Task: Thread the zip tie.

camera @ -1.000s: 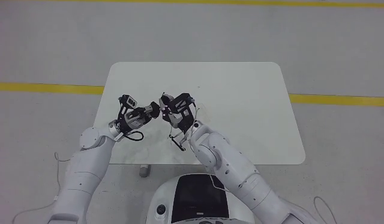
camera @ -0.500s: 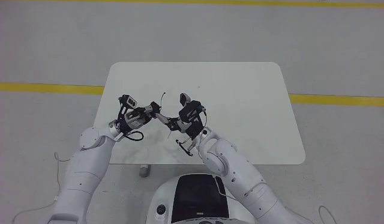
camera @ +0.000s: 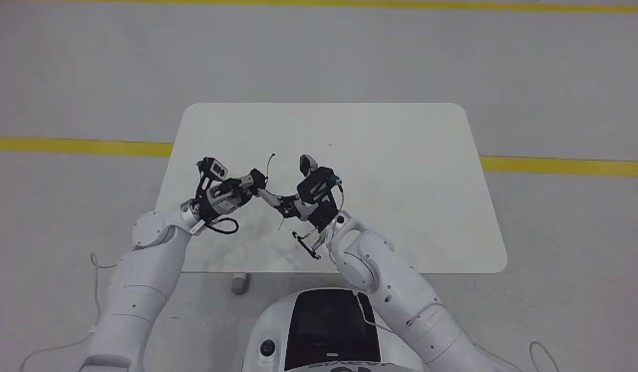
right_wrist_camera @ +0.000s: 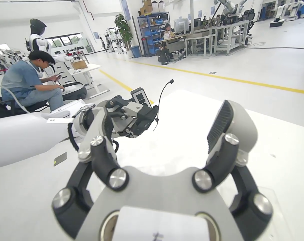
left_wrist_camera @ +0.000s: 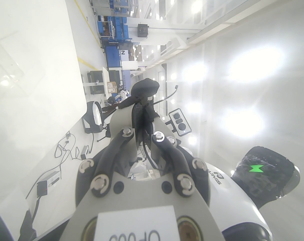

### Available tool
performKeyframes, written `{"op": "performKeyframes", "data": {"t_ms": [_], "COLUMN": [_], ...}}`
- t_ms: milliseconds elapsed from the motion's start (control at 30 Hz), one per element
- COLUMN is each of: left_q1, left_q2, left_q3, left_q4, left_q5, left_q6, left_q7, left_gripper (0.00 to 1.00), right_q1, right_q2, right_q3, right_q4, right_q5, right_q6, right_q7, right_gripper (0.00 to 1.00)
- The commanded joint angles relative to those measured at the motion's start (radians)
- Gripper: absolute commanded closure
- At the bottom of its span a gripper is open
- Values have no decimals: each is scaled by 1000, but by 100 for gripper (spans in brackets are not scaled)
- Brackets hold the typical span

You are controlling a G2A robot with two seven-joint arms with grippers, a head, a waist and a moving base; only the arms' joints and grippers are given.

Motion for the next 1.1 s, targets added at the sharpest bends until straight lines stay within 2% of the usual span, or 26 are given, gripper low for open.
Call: {"op": "performKeyframes", "data": {"t_ms": [0,67,100,200,267,333,400,467,500,533,733,767,867,900,1067], "left_q1": [4,9,12,14,13,7,0,-12,-19,-19,-19,-17,-19,-22,-48], "left_q2": [0,4,7,16,21,24,25,23,24,24,24,23,20,19,13], "left_q3": [0,-10,-21,-45,-53,-56,-52,-41,-45,-45,-45,-42,-23,-11,24], "left_q4": [-6,-13,-13,-8,1,16,30,49,52,52,52,50,45,50,80], "left_q5": [-12,-35,-57,-94,-131,-161,-182,-236,-240,-240,-240,-243,-273,-295,-362], "left_q6": [22,68,105,184,255,312,355,429,411,411,411,416,486,532,660], "left_q7": [24,29,25,4,-27,-52,-69,-103,-104,-104,-104,-89,-58,-65,-79], "left_gripper": [100,100,100,100,100,100,100,100,100,100,100,100,100,100,100], "right_q1": [-1,-8,-14,-27,-34,-37,-26,4,19,23,23,23,35,44,95], "right_q2": [1,5,8,15,20,23,26,34,38,40,40,40,44,45,52], "right_q3": [2,2,2,-1,-5,-11,-26,-61,-76,-82,-82,-82,-103,-116,-190], "right_q4": [-3,-12,-16,-24,-26,-22,-11,16,32,36,36,36,42,48,89], "right_q5": [-13,-67,-103,-170,-228,-286,-293,-293,-293,-293,-293,-293,-293,-293,-293], "right_q6": [9,29,39,48,59,83,107,138,174,185,185,185,216,228,322], "right_q7": [0,-16,-30,-66,-95,-116,-128,-144,-144,-144,-144,-144,-143,-149,-162], "right_gripper": [0,0,0,0,0,0,0,0,0,0,0,0,0,0,0]}}
